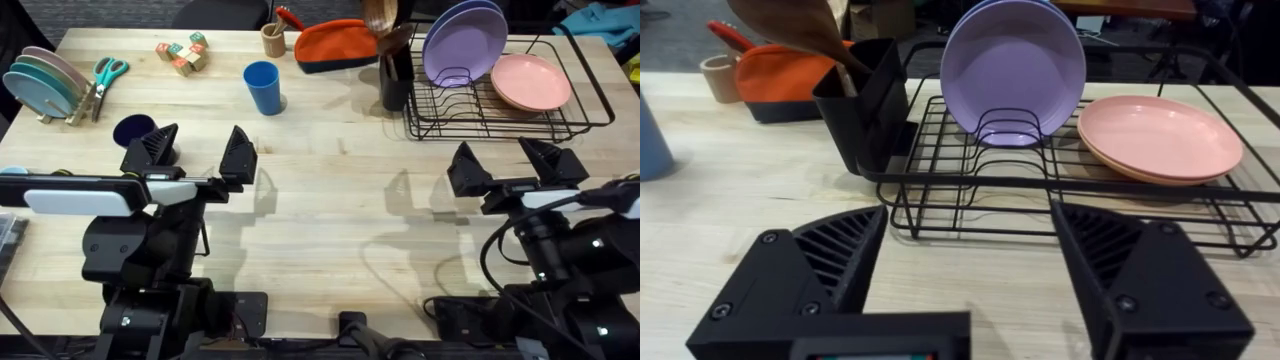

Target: Pick up the cup on the table and put them onto the rack.

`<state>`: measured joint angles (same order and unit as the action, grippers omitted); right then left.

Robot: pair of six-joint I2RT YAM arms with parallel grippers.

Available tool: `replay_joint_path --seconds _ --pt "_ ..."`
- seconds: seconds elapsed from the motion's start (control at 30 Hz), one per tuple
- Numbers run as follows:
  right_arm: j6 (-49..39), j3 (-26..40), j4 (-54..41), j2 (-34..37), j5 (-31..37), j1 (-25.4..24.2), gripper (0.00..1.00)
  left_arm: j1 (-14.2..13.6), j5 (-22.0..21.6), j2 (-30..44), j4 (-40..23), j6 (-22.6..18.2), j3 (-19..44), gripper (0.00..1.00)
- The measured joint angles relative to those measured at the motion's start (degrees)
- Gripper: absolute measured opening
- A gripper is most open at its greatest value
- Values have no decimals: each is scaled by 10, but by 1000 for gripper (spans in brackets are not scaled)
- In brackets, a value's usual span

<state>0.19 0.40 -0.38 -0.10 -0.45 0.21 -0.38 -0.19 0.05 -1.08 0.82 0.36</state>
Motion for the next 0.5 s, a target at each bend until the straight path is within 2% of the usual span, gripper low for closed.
replay_joint_path --seconds 0.37,0.5 --pt "0 2 -15 0 3 0 992 0 0 0 -4 0 0 991" --pt "8 26 -65 0 4 0 992 0 0 1 -46 1 6 990"
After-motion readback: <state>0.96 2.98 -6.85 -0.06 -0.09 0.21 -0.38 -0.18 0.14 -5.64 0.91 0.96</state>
